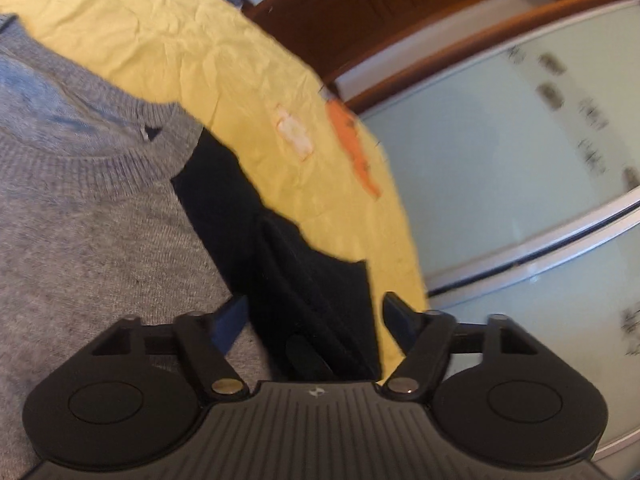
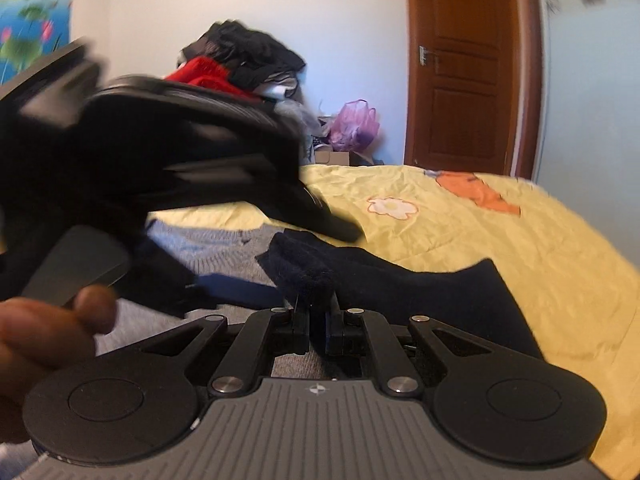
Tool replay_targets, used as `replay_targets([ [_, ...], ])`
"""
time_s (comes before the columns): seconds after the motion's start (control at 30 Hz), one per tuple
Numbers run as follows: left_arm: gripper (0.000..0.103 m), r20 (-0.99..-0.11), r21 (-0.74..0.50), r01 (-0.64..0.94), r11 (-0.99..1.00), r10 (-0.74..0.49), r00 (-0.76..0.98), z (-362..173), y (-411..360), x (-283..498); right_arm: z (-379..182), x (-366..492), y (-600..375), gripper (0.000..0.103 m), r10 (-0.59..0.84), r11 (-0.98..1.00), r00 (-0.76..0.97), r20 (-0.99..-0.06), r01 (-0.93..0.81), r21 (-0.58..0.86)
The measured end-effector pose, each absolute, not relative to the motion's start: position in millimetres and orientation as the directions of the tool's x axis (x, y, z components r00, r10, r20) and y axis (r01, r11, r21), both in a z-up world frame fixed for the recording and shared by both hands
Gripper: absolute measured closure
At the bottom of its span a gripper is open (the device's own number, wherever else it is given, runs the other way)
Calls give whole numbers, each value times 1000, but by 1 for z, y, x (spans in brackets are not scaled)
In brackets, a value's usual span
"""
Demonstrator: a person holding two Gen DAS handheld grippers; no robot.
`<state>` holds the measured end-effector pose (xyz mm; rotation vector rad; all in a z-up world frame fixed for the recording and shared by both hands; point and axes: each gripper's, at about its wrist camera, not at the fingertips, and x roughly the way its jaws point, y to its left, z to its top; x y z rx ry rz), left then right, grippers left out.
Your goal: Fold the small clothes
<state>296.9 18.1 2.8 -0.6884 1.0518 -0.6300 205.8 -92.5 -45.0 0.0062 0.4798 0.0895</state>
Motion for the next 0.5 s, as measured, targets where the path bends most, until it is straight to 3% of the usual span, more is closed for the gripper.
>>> replay_targets([
  [0.03,69,-578,-749,130,650,-736,353,0,15,299,-45,205,-90,90,86,996,884,-459,-90,14],
  [0.17,81,-611,-724,126,679,-715,341,-7,10,299,-46,206,-82,87,77,996,876,-475,-90,-5],
  [0.23,94,-615,-719,125,684,-709,345,-6,10,299,-46,205,-79,83,63,996,868,-493,-84,-21],
  [0.3,95,-629,-700,128,703,-692,354,-6,12,298,-43,200,-81,59,74,996,863,-500,-93,-14],
  [0.5,96,-646,-653,190,733,-670,365,7,23,296,-26,168,-112,48,108,993,877,-467,-69,100],
])
